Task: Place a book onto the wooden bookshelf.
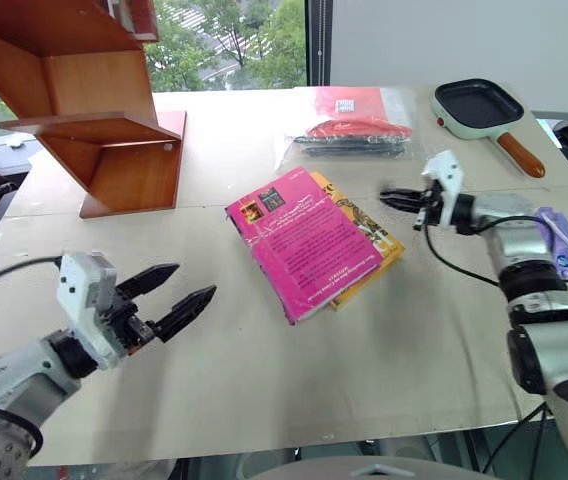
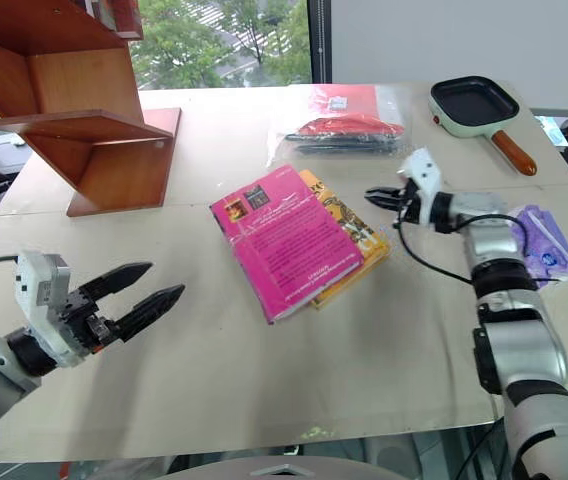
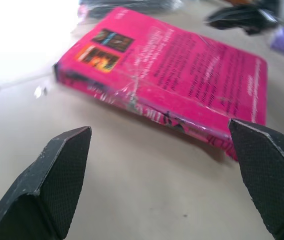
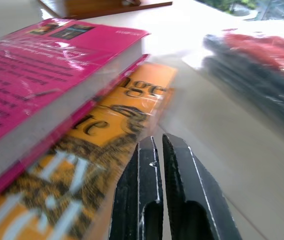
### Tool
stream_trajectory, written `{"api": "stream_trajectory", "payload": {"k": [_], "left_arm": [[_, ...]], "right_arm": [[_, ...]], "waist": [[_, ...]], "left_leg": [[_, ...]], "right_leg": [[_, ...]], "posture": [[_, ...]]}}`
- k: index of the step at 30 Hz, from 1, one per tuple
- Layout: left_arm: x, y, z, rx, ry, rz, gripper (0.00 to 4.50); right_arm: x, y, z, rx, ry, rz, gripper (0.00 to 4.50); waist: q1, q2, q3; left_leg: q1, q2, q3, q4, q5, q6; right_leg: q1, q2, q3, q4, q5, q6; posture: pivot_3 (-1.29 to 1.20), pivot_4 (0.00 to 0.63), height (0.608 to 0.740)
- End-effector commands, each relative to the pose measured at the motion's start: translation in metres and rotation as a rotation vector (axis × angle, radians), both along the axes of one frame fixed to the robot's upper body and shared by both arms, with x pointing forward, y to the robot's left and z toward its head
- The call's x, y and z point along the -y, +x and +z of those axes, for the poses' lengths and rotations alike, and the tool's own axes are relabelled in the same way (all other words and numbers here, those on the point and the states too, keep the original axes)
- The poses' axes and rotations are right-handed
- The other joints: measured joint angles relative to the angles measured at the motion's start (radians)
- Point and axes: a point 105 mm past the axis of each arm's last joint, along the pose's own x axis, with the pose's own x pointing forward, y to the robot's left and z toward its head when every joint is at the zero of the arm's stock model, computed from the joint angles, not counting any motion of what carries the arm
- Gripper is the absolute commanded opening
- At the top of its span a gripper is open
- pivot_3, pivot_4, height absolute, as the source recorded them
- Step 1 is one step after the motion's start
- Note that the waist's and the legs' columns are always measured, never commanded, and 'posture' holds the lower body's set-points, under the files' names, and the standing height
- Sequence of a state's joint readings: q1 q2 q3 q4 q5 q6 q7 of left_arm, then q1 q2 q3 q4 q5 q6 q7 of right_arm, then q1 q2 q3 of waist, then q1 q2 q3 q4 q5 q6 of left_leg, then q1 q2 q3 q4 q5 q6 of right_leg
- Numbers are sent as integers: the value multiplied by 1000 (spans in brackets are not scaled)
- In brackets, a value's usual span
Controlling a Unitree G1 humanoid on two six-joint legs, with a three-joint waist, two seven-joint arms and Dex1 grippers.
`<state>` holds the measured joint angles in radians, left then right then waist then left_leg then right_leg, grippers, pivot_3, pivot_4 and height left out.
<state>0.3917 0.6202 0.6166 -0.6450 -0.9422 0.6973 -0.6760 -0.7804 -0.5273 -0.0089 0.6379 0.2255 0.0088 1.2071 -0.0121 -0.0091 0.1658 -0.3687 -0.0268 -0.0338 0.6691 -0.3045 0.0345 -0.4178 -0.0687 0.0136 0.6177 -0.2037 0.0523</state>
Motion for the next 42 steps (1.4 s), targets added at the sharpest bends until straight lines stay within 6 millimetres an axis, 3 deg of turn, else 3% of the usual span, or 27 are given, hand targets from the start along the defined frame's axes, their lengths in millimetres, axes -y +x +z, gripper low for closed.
{"api": "stream_trajectory", "payload": {"k": [1, 4, 8, 15, 19, 25, 28, 30, 31, 32, 35, 36, 41, 42], "left_arm": [[14, -6, -19, -104, -223, -2, 4500], [17, 11, -33, -140, -477, 63, 4500], [37, 43, -50, -256, -740, 33, 4500], [57, 81, -74, -450, -826, -57, 4500], [71, 106, -72, -498, -831, -146, 4500], [86, 118, -74, -553, -793, -234, 4500], [88, 119, -74, -566, -815, -259, 3905], [89, 119, -73, -568, -834, -273, 2977], [90, 118, -72, -570, -841, -280, 2735], [90, 117, -71, -570, -843, -287, 2099], [91, 116, -68, -559, -859, -299, 781], [90, 116, -67, -553, -867, -300, 540], [85, 116, -37, -388, -904, -354, 530], [80, 117, -9, -250, -848, -365, 529]], "right_arm": [[16, -41, 29, -6, 38, 114, 1384], [22, -78, 37, -71, 42, 155, 2850], [31, -123, 48, -149, 19, 154, 4454], [35, -154, 54, -109, -15, 67, 4454], [30, -171, 60, -57, 0, 22, 4454], [20, -184, 59, -72, 38, 3, 4454], [19, -186, 58, -85, 47, -1, 4500], [19, -185, 58, -88, 49, -7, 4500], [19, -185, 58, -88, 50, -8, 4500], [19, -184, 58, -88, 50, -10, 4500], [19, -180, 58, -79, 48, -17, 4500], [19, -179, 57, -77, 48, -18, 4500], [17, -177, 57, -72, 50, -8, 4500], [17, -175, 59, -83, 64, 3, 4500]], "waist": [[3, 0, 0], [8, 3, 1], [24, 2, 1], [25, -2, -3], [40, 1, -6], [47, 0, -7], [50, 0, -8], [48, 0, -7], [47, 0, -7], [46, 0, -7], [50, 0, -8], [50, 0, -8], [48, -1, -7], [48, -2, -6]], "left_leg": [[-1, 0, -1, 0, 0, 0], [-2, 0, -2, 0, -1, 2], [1, -1, -4, 3, -3, 5], [7, -2, -1, 9, -2, 6], [6, -3, -2, 9, -2, 6], [6, -3, -2, 12, -2, 6], [6, -3, -3, 12, -2, 6], [6, -3, -3, 12, -2, 6], [6, -3, -3, 12, -2, 6], [6, -3, -2, 12, -2, 6], [6, -3, -3, 12, -2, 6], [6, -3, -3, 12, -2, 6], [5, -3, -3, 12, -2, 6], [3, -3, -3, 12, -2, 5]], "right_leg": [[0, 0, -1, -1, 0, 0], [0, -2, -2, -2, 0, 0], [2, -1, -4, 5, 0, 0], [8, 6, -4, 7, -1, 0], [9, 5, -5, 7, -1, 0], [10, 7, -5, 8, -2, -2], [10, 6, -5, 8, -2, -2], [9, 6, -5, 8, -2, -2], [9, 6, -5, 8, -2, -2], [9, 5, -5, 8, -1, -1], [9, 5, -5, 8, -1, -1], [9, 4, -5, 8, -2, -1], [8, 4, -5, 8, -2, -1], [7, 4, -5, 7, -2, -1]], "posture": [[0, 150, 740], [0, 150, 740], [0, 150, 740], [0, 150, 740], [0, 150, 740], [0, 150, 740], [0, 150, 740], [0, 150, 740], [0, 150, 740], [0, 150, 740], [0, 150, 740], [0, 150, 740], [0, 150, 740], [0, 150, 740]]}}
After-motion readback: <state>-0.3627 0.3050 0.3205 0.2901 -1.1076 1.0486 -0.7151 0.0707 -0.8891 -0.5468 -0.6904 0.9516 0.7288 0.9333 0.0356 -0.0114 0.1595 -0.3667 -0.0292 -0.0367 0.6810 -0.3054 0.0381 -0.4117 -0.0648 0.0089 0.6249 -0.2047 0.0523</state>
